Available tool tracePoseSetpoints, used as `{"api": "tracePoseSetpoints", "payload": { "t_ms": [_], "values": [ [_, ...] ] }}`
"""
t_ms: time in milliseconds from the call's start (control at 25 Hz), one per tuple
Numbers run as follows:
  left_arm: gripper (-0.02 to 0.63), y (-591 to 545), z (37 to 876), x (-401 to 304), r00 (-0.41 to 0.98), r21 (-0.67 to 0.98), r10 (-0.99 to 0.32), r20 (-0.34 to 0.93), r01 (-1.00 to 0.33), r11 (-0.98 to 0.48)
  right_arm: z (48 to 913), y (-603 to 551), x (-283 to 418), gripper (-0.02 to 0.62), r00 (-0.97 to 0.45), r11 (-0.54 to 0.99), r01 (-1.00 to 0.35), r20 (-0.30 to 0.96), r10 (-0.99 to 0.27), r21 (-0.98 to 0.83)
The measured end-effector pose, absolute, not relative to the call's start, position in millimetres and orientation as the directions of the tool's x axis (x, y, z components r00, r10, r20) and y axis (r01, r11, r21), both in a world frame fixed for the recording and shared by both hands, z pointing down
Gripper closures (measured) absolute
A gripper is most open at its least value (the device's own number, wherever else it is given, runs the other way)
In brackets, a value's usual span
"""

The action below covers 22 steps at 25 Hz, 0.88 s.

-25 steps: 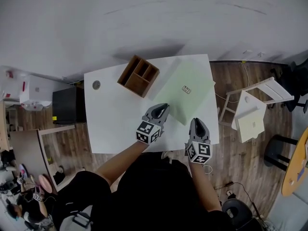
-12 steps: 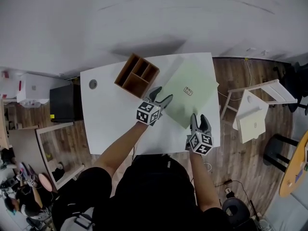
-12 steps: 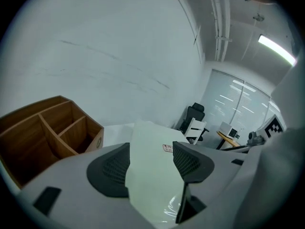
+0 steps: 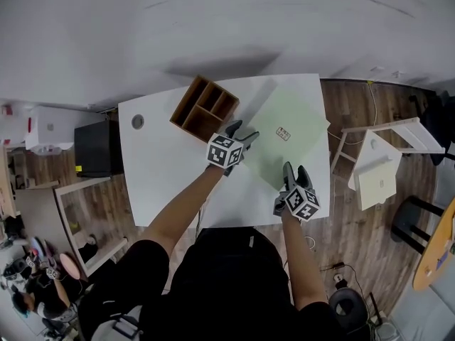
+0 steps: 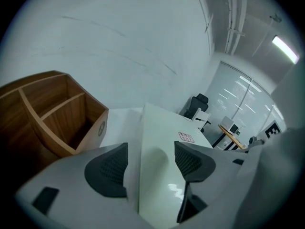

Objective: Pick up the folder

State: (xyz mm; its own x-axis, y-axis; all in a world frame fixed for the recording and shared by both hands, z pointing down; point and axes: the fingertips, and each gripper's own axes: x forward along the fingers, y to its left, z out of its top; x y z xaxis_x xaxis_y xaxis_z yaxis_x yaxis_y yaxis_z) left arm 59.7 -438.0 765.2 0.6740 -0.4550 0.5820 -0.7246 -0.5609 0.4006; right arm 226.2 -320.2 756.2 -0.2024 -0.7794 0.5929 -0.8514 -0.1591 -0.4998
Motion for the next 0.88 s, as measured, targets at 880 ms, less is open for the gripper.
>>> {"api": "tracePoseSetpoints", "payload": {
  "t_ms": [880],
  "values": [
    [0.308, -436.4, 786.9, 68.2, 0.732, 0.526, -0.274, 0.624, -0.652, -0.547, 780.2, -327.4, 239.3, 0.331, -0.192, -0.301, -0.77, 0.654, -0.732, -0.562]
  ]
}}
